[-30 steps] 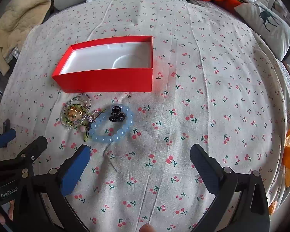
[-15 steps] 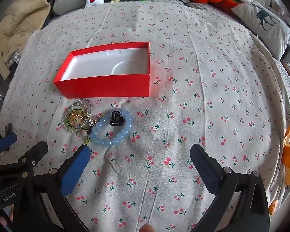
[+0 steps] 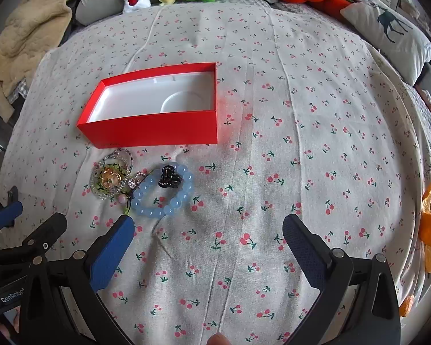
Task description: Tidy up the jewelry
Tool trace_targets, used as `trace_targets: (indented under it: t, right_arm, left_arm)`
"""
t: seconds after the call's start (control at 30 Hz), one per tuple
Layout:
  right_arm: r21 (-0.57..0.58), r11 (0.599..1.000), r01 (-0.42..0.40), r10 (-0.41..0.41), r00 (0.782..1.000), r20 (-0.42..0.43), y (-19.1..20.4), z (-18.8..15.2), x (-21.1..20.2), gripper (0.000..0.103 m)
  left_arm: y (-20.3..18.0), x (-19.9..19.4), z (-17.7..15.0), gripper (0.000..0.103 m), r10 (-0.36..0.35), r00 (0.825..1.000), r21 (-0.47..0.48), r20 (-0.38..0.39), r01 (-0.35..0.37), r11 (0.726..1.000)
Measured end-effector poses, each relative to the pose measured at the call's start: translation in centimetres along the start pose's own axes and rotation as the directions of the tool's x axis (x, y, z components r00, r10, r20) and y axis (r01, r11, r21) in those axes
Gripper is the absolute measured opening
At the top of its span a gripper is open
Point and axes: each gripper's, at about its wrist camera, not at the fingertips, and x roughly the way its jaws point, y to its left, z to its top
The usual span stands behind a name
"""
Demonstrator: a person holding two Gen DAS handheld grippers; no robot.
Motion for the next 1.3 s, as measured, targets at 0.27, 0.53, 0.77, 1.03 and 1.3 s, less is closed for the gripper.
trace_targets:
  t: [0.27, 0.53, 0.77, 1.03, 1.3]
  right_arm:
    - [0.0, 1.0, 0.0, 0.0, 1.0, -0.001, -0.02, -0.01, 0.05, 0.103]
    - [0.0, 1.0, 0.001, -0.001, 1.0, -0.002, -0.01, -0.01, 0.09, 0.103]
    - [-0.003, 1.0, 0.002, -0.002, 1.0, -0.004, 0.0, -0.06, 0.19, 0.103]
    - [-0.001, 1.0, 0.007, -0.007, 1.0, -0.01, 0.01, 0.02, 0.45, 0.103]
    - [-0.01, 1.0, 0.013, -0.013, 1.0, -0.017, 0.12, 0.04, 0.67, 0.103]
  left_arm:
    - [0.02, 0.01, 0.0, 0.103, -0.001, 1.0, 0.001, -0.001, 0.001, 1.0]
    - [0.03, 0.01, -0.01, 0.103, -0.001, 1.0, 0.002, -0.001, 0.001, 1.0]
    - [0.13, 0.01, 0.0, 0.103, -0.001, 1.0, 0.0, -0.002, 0.001, 1.0]
    - [0.5, 0.23, -0.02, 0.103, -0.003, 1.0, -0.002, -0.007, 0.003, 1.0]
    - [0.52, 0.56, 0.09, 0.103, -0.002, 1.0, -0.002, -0.004, 0.002, 1.0]
